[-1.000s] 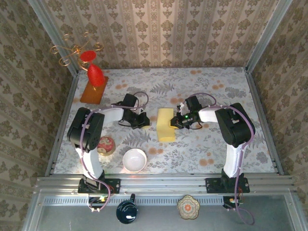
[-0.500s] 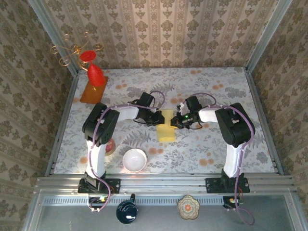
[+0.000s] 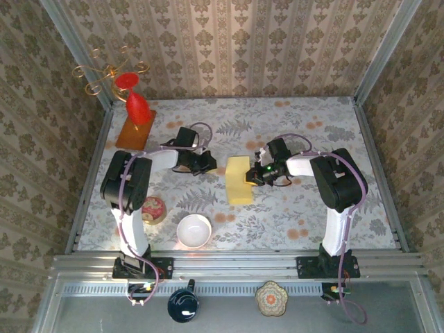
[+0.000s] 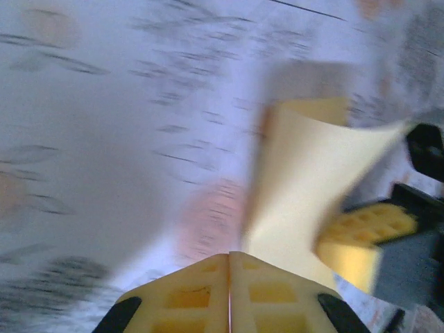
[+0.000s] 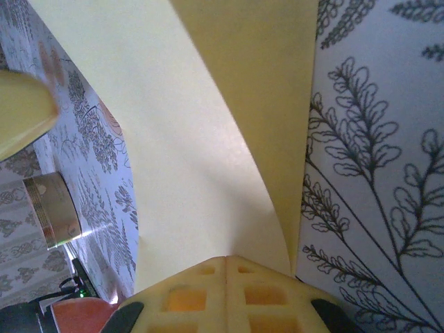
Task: Fold a paper plane with a square sheet of paper (pick it up from the middle)
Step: First fold the square sheet of paper in half at the center of the table.
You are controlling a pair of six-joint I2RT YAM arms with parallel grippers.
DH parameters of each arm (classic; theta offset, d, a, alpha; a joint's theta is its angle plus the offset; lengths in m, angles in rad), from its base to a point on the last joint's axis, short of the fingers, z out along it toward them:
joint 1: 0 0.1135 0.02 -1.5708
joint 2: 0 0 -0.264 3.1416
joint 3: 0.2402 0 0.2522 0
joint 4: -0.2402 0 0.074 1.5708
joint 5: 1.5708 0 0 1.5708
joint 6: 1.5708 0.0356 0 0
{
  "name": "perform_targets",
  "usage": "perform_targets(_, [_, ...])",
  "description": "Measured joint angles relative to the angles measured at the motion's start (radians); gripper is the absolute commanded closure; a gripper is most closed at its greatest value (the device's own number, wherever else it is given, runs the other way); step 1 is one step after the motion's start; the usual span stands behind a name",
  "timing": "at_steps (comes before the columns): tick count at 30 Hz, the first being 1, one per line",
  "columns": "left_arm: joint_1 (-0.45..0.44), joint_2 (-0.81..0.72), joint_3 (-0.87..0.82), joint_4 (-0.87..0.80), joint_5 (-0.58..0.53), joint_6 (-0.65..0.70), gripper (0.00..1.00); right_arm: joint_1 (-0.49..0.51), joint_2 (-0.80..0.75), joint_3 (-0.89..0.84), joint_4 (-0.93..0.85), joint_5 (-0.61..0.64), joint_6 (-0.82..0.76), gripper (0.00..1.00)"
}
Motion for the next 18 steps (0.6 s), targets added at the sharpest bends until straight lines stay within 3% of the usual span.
perform_targets(7, [-0.163,0.072,0.113,0.045,0.015,-0.031,0.9,0.0,0.0,-0.001,0.0,0.0,0.0,0.97])
perform_targets(12, [-0.148,0.204,0.201,0.035,0.006,-0.029,0.9,-0.002,0.0,-0.001,0.0,0.0,0.0,0.97])
perform_targets(18, [-0.08,0.22,0.174,0.055,0.052,-0.013,0.9,-0.004,0.0,-0.001,0.0,0.0,0.0,0.97])
